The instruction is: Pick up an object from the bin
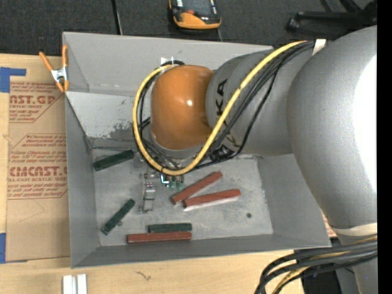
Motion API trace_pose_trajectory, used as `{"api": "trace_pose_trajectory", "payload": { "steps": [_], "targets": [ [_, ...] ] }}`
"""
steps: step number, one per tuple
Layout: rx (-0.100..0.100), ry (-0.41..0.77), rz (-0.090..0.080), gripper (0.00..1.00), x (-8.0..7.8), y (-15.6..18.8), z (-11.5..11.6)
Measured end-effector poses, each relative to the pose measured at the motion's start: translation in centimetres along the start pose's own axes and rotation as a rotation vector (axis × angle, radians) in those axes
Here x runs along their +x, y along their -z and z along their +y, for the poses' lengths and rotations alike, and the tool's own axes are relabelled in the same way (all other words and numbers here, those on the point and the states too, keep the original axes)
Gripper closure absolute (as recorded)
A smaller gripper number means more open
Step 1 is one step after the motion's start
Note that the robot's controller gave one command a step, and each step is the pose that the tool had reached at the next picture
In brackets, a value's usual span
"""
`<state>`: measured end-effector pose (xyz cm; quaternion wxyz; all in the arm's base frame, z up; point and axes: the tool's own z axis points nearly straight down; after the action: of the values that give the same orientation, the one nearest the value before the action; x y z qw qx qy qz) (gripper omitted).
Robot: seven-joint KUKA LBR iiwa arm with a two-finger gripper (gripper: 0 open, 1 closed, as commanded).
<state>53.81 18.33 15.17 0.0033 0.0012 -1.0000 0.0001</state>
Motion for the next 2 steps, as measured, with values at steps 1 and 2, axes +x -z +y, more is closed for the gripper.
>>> {"api": "trace_pose_trajectory", "payload": {
  "steps": [1,2],
  "targets": [
    [-0.002,-0.002,-0.007,0.0,-0.2,0.4,-0.1],
    [-0.001,0.163,-0.017,0.0,1.2,-3.3,2.4]
  ]
}}
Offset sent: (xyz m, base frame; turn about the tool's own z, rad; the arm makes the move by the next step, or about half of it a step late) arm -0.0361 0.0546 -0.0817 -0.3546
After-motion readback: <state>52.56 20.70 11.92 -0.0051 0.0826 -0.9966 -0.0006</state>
